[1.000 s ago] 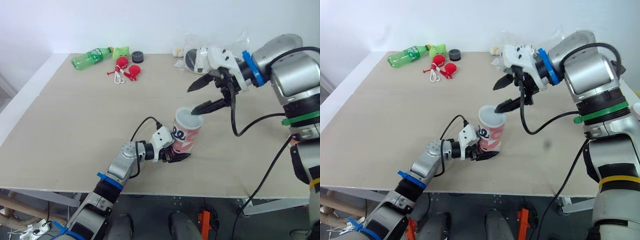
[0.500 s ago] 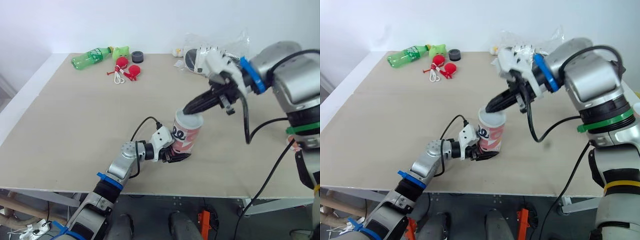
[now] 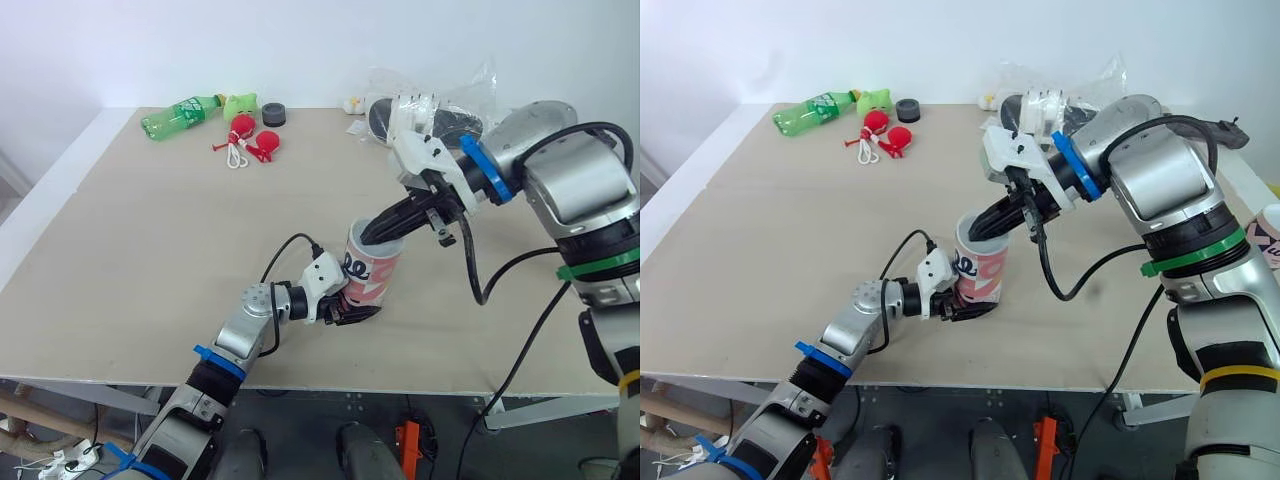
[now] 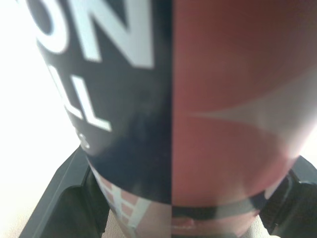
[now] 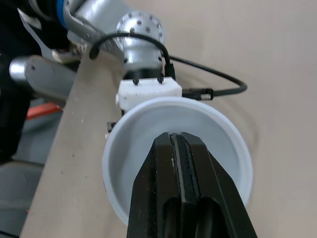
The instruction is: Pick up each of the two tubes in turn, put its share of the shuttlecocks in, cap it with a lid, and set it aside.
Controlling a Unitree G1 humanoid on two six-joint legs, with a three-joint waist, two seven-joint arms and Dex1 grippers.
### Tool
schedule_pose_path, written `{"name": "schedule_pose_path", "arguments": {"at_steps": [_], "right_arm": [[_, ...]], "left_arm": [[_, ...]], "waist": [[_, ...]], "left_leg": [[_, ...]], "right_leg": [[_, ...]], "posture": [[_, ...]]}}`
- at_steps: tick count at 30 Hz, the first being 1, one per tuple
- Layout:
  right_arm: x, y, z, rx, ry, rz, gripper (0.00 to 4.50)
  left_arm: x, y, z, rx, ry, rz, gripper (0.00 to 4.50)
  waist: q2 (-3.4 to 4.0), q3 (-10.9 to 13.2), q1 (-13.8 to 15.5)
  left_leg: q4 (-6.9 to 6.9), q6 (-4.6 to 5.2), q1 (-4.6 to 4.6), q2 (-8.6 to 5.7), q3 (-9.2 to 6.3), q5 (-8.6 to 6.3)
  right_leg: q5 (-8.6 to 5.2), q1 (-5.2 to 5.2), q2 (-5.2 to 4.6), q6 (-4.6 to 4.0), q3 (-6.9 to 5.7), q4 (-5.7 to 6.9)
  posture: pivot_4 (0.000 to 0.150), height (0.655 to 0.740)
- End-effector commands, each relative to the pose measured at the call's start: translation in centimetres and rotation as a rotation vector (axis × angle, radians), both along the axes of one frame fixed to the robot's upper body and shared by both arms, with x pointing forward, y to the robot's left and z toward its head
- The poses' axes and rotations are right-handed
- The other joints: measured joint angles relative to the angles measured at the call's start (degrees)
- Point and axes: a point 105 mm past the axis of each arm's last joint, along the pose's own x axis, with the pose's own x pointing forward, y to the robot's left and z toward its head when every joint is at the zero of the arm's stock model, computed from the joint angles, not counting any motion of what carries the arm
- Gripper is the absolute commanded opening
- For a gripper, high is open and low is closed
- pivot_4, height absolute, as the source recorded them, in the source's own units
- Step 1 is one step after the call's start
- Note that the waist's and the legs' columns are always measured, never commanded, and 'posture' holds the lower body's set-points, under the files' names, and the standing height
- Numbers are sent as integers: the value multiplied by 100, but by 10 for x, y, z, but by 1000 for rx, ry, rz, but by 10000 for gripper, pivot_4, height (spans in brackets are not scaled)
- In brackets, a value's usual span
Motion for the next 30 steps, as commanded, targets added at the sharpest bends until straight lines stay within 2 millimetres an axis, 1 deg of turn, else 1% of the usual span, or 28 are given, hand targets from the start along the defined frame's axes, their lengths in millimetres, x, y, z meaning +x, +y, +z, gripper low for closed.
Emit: {"name": "schedule_pose_path", "arguments": {"at_steps": [1,4,10,11,14,17,19,20,21,23,24,25,26,27,29,30], "right_arm": [[-1,-6,-28,-114,57,-1,1280],[-2,-6,-34,-132,68,0,1280],[-1,-5,-35,-131,67,-1,1280],[-1,-4,-30,-102,63,-3,1280],[0,-1,1,69,27,-23,1280],[-5,-6,28,250,14,-48,1280],[-12,-16,38,336,28,-67,1280],[-15,-22,44,397,32,-81,6922],[-16,-30,49,455,36,-116,9045],[-11,-45,49,509,-7,-200,18651],[-9,-51,48,531,-19,-237,21511],[-8,-57,47,557,-14,-272,27190],[-9,-62,45,579,-9,-293,32170],[-11,-64,45,594,-6,-305,36893],[-21,-76,23,600,9,-369,44762],[-25,-79,15,597,15,-389,44762]], "left_arm": [[0,2,-4,11,15,7,30893],[0,2,-4,12,13,9,30893],[0,2,-3,11,13,11,30893],[-1,2,-3,10,12,11,30893],[0,2,-3,5,11,16,30893],[1,5,-3,-4,13,30,30893],[0,6,-3,-4,17,34,30893],[0,7,-4,-4,18,33,30893],[-1,7,-4,-4,22,32,30893],[-1,8,-4,-3,25,30,30893],[-1,9,-4,-2,25,30,30893],[0,10,-4,-3,27,31,40205],[0,10,-4,-3,29,32,44079],[0,11,-5,-3,29,32,45000],[1,16,-6,3,32,35,45000],[1,18,-6,5,33,36,45000]], "waist": [[-1,-1,0],[-8,-7,-1],[-15,-13,-2],[-16,-14,-2],[-19,-14,-5],[-22,-9,0],[-22,-9,4],[-22,-9,9],[-24,-8,14],[-25,-7,23],[-26,-7,24],[-26,-7,18],[-26,-7,5],[-25,-6,-4],[-27,-6,8],[-27,-6,12]], "left_leg": [[0,0,2,0,0,0],[-1,0,22,0,0,0],[-2,0,38,2,0,0],[-2,0,38,2,0,0],[-2,0,37,2,1,0],[-3,0,29,2,0,0],[-3,0,17,1,0,0],[-3,0,7,1,-1,0],[-3,0,3,0,-2,0],[-6,2,-2,0,-5,-2],[-5,2,-2,0,-4,-2],[-6,3,-2,0,-4,-2],[-6,3,0,0,-4,-2],[-6,3,0,0,-3,-2],[-12,10,3,1,-3,3],[-14,13,3,3,-7,5]], "right_leg": [[0,2,0,0,0,0],[0,19,0,-1,0,0],[0,34,2,-3,0,0],[0,34,2,-3,0,0],[0,33,2,-3,1,0],[0,27,2,-3,0,0],[-1,18,1,-1,1,0],[-2,12,0,-1,0,0],[-2,8,0,0,0,-1],[-4,6,0,-2,-4,-2],[-5,6,-1,-3,-4,-2],[-6,6,-1,-1,-4,-2],[-6,5,0,-1,-2,-2],[-5,2,1,-3,-1,-2],[-1,1,3,-7,-1,0],[-2,2,5,-8,-7,0]], "posture": [[1500,7400],[1500,7400],[1500,7400],[1500,7400],[1500,7400],[1500,7400],[1500,7400],[1500,7400],[1500,7400],[1500,7400],[1500,7400],[1500,7400],[1500,7400],[1500,7400],[1500,7400],[1500,7400]]}}
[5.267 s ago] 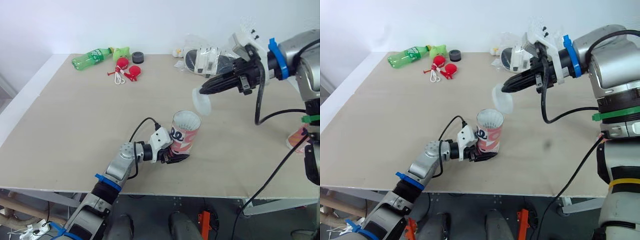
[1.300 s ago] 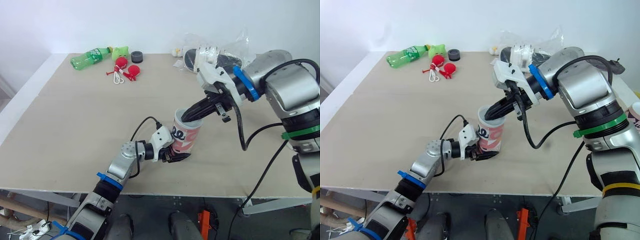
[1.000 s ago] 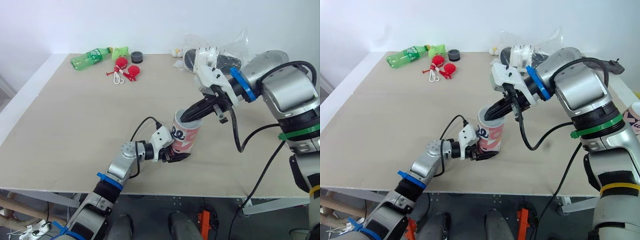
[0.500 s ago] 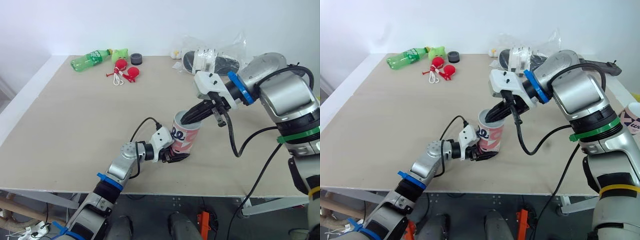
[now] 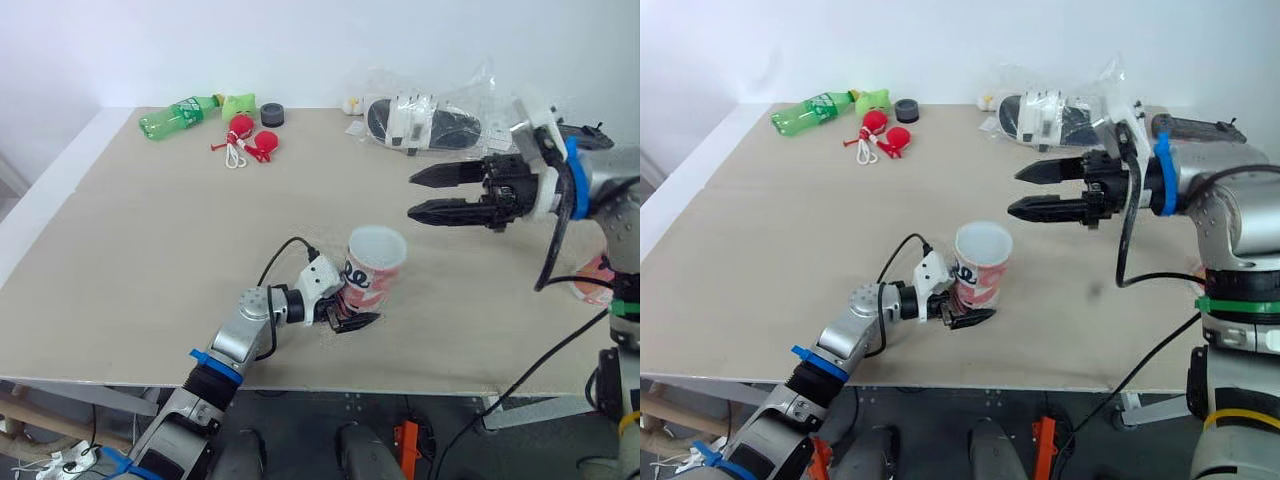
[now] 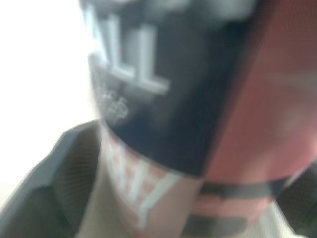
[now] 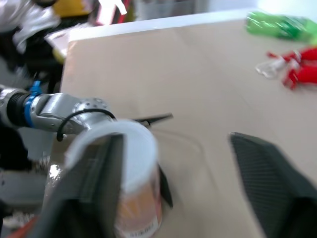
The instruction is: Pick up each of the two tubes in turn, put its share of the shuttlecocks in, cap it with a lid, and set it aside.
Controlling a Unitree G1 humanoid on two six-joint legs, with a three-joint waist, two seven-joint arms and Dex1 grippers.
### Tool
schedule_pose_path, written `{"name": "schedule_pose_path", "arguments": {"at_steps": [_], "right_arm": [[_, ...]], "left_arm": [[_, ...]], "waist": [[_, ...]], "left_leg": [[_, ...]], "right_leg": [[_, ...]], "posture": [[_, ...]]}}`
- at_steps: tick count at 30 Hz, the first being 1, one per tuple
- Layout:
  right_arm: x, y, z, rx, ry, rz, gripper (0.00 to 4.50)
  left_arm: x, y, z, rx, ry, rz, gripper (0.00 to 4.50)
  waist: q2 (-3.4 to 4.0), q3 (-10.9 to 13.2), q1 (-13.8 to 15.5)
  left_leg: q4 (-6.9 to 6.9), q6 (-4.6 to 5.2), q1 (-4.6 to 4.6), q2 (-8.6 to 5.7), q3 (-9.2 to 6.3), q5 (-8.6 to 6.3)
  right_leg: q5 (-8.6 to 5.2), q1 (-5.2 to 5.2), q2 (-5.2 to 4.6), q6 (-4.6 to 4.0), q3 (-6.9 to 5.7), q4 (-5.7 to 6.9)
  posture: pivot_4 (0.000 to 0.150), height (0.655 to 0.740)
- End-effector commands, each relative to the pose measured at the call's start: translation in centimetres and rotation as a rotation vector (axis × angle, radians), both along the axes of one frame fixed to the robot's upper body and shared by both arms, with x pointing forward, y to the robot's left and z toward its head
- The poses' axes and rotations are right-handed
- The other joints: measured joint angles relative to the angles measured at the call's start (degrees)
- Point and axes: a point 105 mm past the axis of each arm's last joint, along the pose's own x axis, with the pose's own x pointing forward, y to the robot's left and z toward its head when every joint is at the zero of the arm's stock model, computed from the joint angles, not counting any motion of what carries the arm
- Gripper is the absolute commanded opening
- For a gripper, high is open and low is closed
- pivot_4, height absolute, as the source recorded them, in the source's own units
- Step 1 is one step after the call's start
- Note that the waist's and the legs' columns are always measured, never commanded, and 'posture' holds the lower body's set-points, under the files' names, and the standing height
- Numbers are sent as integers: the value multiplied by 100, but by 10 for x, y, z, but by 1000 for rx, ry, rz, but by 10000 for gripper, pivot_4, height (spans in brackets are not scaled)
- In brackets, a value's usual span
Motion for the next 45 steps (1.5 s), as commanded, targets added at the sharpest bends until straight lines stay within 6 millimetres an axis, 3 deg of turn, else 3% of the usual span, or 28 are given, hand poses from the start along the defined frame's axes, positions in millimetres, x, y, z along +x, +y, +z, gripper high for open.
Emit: {"name": "schedule_pose_path", "arguments": {"at_steps": [1,3,7,13,19,27,37,45], "right_arm": [[-22,-7,-16,-23,-23,-41,44762],[-29,-9,-41,-61,-10,-82,44762],[-34,-4,-64,8,5,-142,44762],[-31,15,-109,46,-29,-191,44762],[-23,29,-142,61,-27,-215,44762],[-11,54,-160,88,-22,-194,44762],[4,85,-164,131,-32,-152,44762],[14,95,-160,190,-54,-178,44762]], "left_arm": [[2,12,-2,8,9,15,45000],[1,16,-2,18,8,8,45000],[-1,26,-4,34,9,-3,45000],[-4,50,-4,46,24,-18,45000],[-8,78,-5,57,44,9,45000],[-18,106,-8,85,79,20,45000],[-23,114,-2,70,83,17,45000],[-23,112,9,34,47,4,45000]], "waist": [[0,0,10],[1,-1,16],[0,1,-29],[-16,3,-41],[-21,1,-25],[-21,2,-31],[-25,2,-27],[-26,3,-19]], "left_leg": [[-1,0,-1,2,0,0],[0,0,-4,0,1,0],[1,0,3,-2,11,0],[0,4,29,6,10,6],[-4,2,27,9,12,7],[-16,2,31,21,11,7],[-18,2,31,27,11,7],[-19,2,28,27,10,7]], "right_leg": [[-1,1,2,-1,0,0],[-3,-1,0,3,3,0],[3,-3,0,5,17,0],[14,13,9,-10,14,0],[14,12,10,-12,14,0],[9,9,22,-21,13,0],[8,7,27,-24,12,0],[8,6,27,-25,11,0]], "posture": [[1500,7400],[1500,7400],[1500,7400],[1500,7400],[1500,7400],[1500,7400],[1500,7400],[1500,7400]]}}
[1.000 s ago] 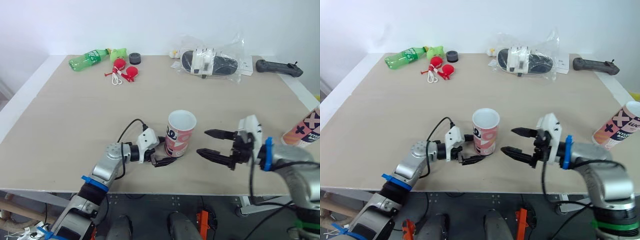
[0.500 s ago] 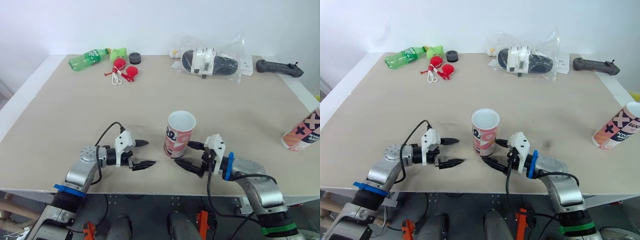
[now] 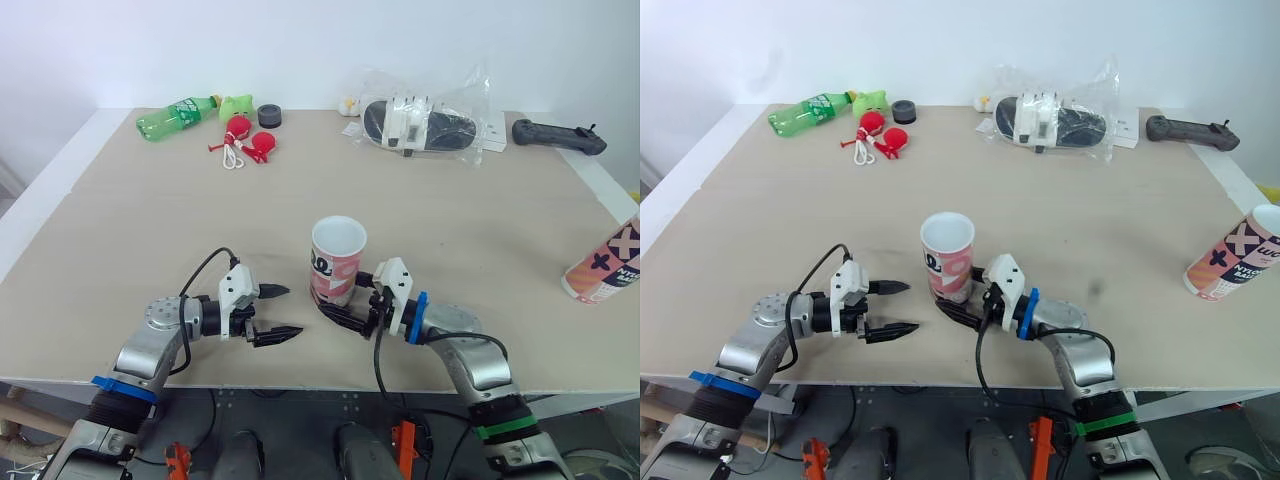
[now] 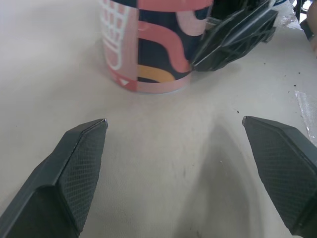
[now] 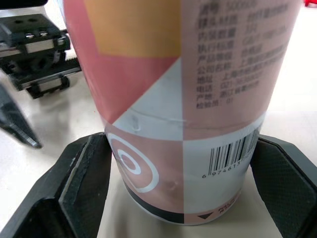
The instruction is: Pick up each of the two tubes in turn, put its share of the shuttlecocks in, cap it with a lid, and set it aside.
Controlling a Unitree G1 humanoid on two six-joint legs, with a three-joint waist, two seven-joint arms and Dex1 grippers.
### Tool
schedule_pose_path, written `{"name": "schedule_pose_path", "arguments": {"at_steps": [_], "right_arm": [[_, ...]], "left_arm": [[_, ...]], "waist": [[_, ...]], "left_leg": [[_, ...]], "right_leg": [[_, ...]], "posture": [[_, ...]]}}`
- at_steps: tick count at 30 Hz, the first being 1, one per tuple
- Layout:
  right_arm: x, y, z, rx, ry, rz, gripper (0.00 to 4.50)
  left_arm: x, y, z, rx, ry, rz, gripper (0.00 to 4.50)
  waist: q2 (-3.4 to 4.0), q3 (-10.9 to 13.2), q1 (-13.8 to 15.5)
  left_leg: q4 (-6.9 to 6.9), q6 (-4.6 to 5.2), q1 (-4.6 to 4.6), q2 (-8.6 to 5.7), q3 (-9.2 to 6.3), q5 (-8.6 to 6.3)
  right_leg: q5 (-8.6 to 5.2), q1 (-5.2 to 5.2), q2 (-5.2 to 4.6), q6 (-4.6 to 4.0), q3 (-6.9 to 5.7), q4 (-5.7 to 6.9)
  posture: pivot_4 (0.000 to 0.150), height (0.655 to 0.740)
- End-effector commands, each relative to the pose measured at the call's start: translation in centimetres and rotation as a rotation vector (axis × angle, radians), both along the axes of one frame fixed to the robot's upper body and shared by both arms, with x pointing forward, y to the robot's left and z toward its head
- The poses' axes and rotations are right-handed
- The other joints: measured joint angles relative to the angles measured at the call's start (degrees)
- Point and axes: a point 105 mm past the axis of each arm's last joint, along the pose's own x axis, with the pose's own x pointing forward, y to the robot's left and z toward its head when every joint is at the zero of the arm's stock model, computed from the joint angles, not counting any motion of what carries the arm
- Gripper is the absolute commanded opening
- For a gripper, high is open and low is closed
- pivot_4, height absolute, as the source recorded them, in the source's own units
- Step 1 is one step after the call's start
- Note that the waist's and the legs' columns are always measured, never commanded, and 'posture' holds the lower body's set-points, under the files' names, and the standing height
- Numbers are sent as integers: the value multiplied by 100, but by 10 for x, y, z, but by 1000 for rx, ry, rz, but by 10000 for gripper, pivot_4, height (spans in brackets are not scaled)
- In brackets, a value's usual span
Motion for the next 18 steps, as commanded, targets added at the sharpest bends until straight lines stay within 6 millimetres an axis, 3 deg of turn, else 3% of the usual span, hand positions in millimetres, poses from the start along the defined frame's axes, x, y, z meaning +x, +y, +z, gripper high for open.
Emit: {"name": "schedule_pose_path", "arguments": {"at_steps": [1,6,12,16,18], "right_arm": [[2,1,15,46,-56,-20,42394],[4,-16,32,101,-87,-115,31045],[8,-42,47,152,-129,-284,30831],[31,-102,66,177,-231,-675,30831],[40,-133,66,115,-261,-877,30831]], "left_arm": [[0,0,15,-41,-50,-2,45000],[3,-5,29,-76,-78,6,45000],[3,-17,41,-114,-91,-1,45000],[13,-26,62,-181,-120,45,45000],[17,-32,71,-204,-140,55,45000]], "waist": [[0,0,1],[0,0,9],[-1,1,11],[-2,2,19],[-2,2,18]], "left_leg": [[0,0,-1,0,0,0],[-1,0,-9,0,0,0],[0,0,-15,0,-1,0],[2,0,-17,-2,-1,0],[5,-2,-22,-3,-1,1]], "right_leg": [[0,-1,0,0,0,0],[0,-6,-1,1,0,0],[-1,-11,-1,1,-1,0],[2,-11,-3,3,0,0],[4,-13,-4,5,0,0]], "posture": [[1500,7400],[1500,7400],[1500,7400],[1500,7400],[1500,7400]]}}
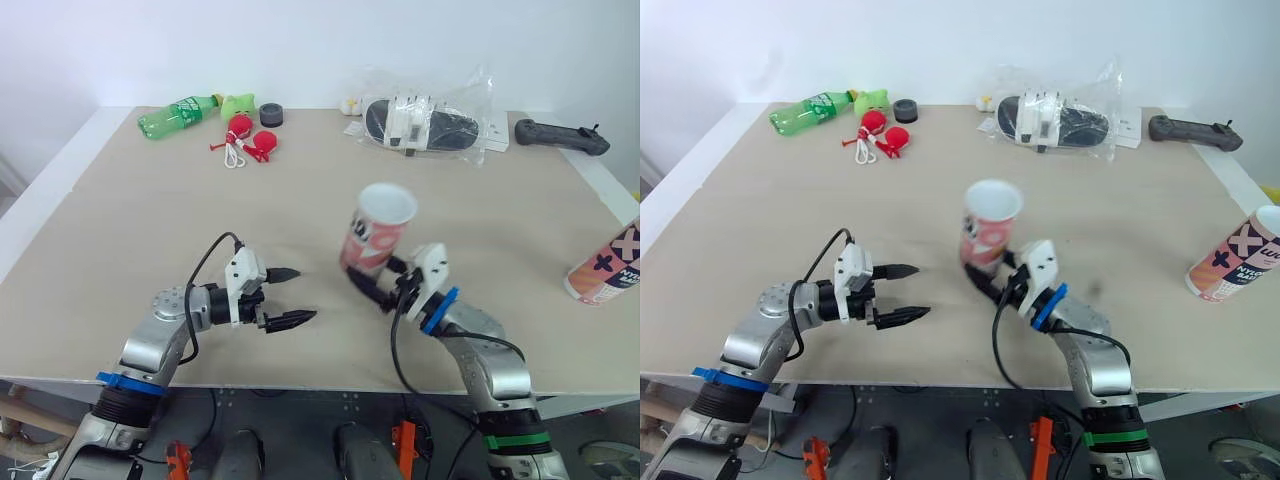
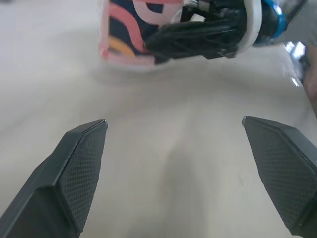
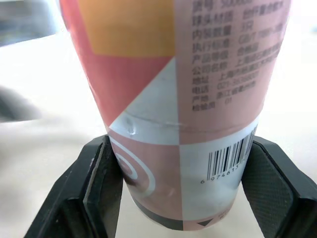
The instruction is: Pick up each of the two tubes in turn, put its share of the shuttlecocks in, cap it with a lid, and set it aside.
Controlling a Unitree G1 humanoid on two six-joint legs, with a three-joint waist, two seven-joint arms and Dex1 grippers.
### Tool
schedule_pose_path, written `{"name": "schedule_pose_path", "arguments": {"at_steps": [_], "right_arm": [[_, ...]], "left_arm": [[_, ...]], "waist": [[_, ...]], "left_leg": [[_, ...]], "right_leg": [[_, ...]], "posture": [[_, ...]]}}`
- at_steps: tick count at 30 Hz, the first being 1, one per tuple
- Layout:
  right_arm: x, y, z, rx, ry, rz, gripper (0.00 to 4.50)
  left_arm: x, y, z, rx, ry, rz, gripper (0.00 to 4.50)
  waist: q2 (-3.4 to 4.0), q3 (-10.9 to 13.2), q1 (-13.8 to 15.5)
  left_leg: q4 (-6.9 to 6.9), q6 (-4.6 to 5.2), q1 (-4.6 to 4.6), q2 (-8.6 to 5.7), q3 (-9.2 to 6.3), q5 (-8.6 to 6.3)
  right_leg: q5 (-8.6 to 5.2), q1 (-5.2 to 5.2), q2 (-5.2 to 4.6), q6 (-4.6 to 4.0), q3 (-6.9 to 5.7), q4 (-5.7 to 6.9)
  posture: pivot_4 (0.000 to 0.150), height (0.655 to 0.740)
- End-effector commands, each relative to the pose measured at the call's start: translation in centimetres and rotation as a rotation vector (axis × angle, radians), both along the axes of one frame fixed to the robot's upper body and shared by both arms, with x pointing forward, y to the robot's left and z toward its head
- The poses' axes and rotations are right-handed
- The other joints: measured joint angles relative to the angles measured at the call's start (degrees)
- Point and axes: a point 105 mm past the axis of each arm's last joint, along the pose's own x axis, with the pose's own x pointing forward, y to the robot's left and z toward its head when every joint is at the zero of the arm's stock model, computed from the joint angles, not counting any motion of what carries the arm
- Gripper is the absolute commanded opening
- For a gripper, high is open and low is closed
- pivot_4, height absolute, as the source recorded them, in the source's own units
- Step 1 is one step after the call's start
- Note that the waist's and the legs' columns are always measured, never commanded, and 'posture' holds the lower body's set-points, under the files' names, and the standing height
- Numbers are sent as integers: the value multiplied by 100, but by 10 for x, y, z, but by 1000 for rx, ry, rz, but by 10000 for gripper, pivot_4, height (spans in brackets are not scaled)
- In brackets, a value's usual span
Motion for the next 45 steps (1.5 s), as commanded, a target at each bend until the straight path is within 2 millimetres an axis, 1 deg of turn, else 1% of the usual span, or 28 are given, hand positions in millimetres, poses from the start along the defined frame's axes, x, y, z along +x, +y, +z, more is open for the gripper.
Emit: {"name": "schedule_pose_path", "arguments": {"at_steps": [1,3,4,7,11,14,17,18,20,21,24,28,33,34,36,38,39,40,42,43,44,45], "right_arm": [[11,-54,19,-15,-64,-341,30831],[15,-81,17,-47,-45,-515,30831],[15,-96,19,-27,-46,-605,30831],[16,-128,18,5,-37,-779,30831],[14,-151,14,28,-21,-898,30831],[16,-156,1,83,33,-901,30831],[15,-161,-8,90,59,-921,30831],[14,-162,-10,94,64,-924,40750],[13,-165,-11,99,65,-926,44568],[12,-165,-11,103,64,-922,44568],[10,-163,-7,101,47,-899,44568],[2,-155,6,72,-4,-854,44568],[-17,-143,14,40,-33,-808,44568],[-26,-136,13,12,-25,-770,44568],[-44,-118,15,-38,-12,-637,44568],[-55,-105,18,-75,2,-516,44568],[-59,-95,19,-90,22,-413,44568],[-65,-84,18,-123,59,-275,44568],[-77,-68,12,-157,173,-27,44568],[-82,-64,10,-172,219,48,44568],[-84,-67,9,-194,253,87,44568],[-85,-70,9,-209,273,107,44568]], "left_arm": [[4,-10,31,-63,-83,12,45000],[6,-17,38,-84,-97,9,45000],[6,-22,43,-97,-109,0,45000],[5,-32,54,-119,-127,-25,45000],[5,-35,56,-111,-138,-41,45000],[4,-36,56,-111,-138,-45,45000],[5,-35,55,-109,-138,-46,45000],[5,-35,53,-104,-140,-44,45000],[5,-35,51,-96,-141,-42,45000],[6,-35,50,-94,-139,-41,45000],[7,-33,48,-93,-136,-37,45000],[11,-27,43,-86,-126,-14,45000],[15,-14,33,-64,-109,26,45000],[17,-7,30,-50,-105,53,45000],[19,9,23,-25,-103,112,45000],[19,20,20,-11,-98,149,45000],[19,27,19,-2,-94,174,45000],[19,38,18,15,-91,204,45000],[18,59,17,54,-91,261,45000],[17,65,17,68,-89,276,45000],[15,73,16,87,-89,291,45000],[15,77,16,100,-89,298,45000]], "waist": [[0,0,1],[0,0,1],[0,0,1],[0,0,0],[1,0,-22],[2,0,-27],[2,1,-22],[2,0,-22],[2,1,-21],[2,1,-21],[2,1,-22],[4,0,-20],[5,0,-17],[4,0,-19],[9,-3,-8],[11,-2,-20],[13,0,-20],[13,2,-19],[8,4,-25],[-2,9,-26],[-10,11,-23],[-16,13,-20]], "left_leg": [[0,0,0,0,0,0],[-1,0,0,0,0,0],[-2,0,-1,-1,0,0],[-6,0,-3,-1,0,0],[-12,2,0,-2,1,-1],[-13,2,1,-2,1,-1],[-12,2,1,-2,4,-1],[-12,3,1,-2,4,-1],[-11,2,1,-2,4,-1],[-11,2,1,-3,4,-1],[-11,2,1,-3,4,-1],[-12,3,1,-3,4,-1],[-12,3,1,-2,4,-1],[-13,3,1,-2,3,-1],[-15,3,0,-1,3,-1],[-19,9,2,3,2,-6],[-19,9,0,2,3,-6],[-17,9,-2,0,5,-6],[-10,9,1,-5,14,-6],[-11,9,8,-4,16,-6],[-11,9,18,0,16,-5],[-11,9,22,2,15,-5]], "right_leg": [[0,0,0,0,0,0],[0,-1,0,0,0,0],[0,-2,0,-1,0,0],[-3,-4,0,-2,1,0],[-6,-5,1,-4,5,0],[-7,-5,2,-5,6,0],[-6,-4,1,-4,9,0],[-6,-4,1,-3,8,0],[-6,-3,1,-3,9,0],[-6,-3,0,-3,9,-1],[-6,-4,1,-3,9,0],[-7,-4,1,-2,9,0],[-8,-4,1,-2,8,0],[-8,-5,1,-2,8,0],[-11,-7,1,-3,8,0],[-23,-7,2,-8,6,0],[-22,-8,1,-8,7,0],[-22,-9,-2,-7,7,0],[-16,-6,-9,-1,13,-1],[-16,-1,-8,-8,15,-1],[-26,4,-6,-34,14,-1],[-27,8,-5,-38,11,-1]], "posture": [[1500,7400],[1500,7400],[1500,7400],[1500,7400],[1500,7400],[1500,7400],[1500,7400],[1500,7400],[1500,7400],[1500,7400],[1500,7400],[1500,7400],[1500,7400],[1500,7400],[1500,7400],[1500,7400],[1500,7400],[1500,7400],[1500,7400],[1500,7400],[1500,7400],[1500,7400]]}}
